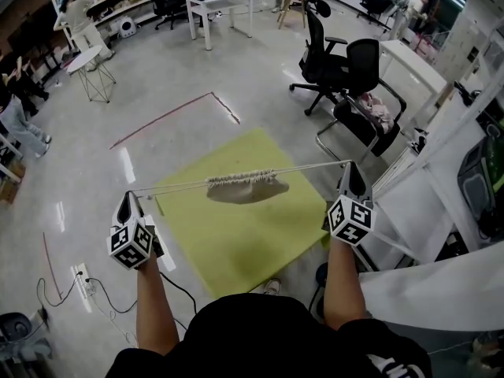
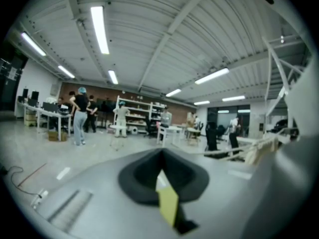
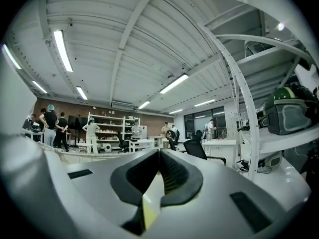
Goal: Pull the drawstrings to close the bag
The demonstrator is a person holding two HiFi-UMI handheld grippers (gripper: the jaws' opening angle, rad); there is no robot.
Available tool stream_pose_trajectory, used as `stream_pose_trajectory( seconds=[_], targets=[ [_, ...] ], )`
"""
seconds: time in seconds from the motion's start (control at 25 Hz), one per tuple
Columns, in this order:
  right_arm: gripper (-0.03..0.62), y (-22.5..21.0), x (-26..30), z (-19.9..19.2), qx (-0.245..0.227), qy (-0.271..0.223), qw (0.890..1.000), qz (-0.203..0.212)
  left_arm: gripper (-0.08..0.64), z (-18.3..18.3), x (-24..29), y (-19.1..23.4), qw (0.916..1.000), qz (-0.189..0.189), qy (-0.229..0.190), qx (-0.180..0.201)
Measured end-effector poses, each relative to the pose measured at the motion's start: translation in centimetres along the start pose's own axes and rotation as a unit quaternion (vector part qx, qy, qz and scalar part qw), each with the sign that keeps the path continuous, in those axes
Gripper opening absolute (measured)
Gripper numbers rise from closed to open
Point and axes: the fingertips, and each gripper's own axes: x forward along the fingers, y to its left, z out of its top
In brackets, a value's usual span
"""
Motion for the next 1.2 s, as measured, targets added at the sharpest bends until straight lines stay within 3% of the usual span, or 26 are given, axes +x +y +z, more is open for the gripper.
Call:
stream_pose_trajectory(
  seconds=[0.8, 1.04, 1.2],
  targets=[
    [0.014, -1.9, 0.8, 0.3, 0.047, -0.004, 0.999, -0.003, 0.01, 0.6, -0.1, 2.5, 0.9979, -0.004, -0.013, -0.064],
    [0.014, -1.7, 1.3, 0.3, 0.05, -0.006, 0.999, 0.001, 0.01, 1.0, 0.3, 3.0, 0.9984, -0.005, -0.016, -0.054],
    [0.014, -0.9, 1.8, -0.1, 0.012, -0.004, 1.0, 0.015, 0.011, 0.8, 1.0, 2.5, 0.9997, -0.004, -0.009, -0.024]
  ],
)
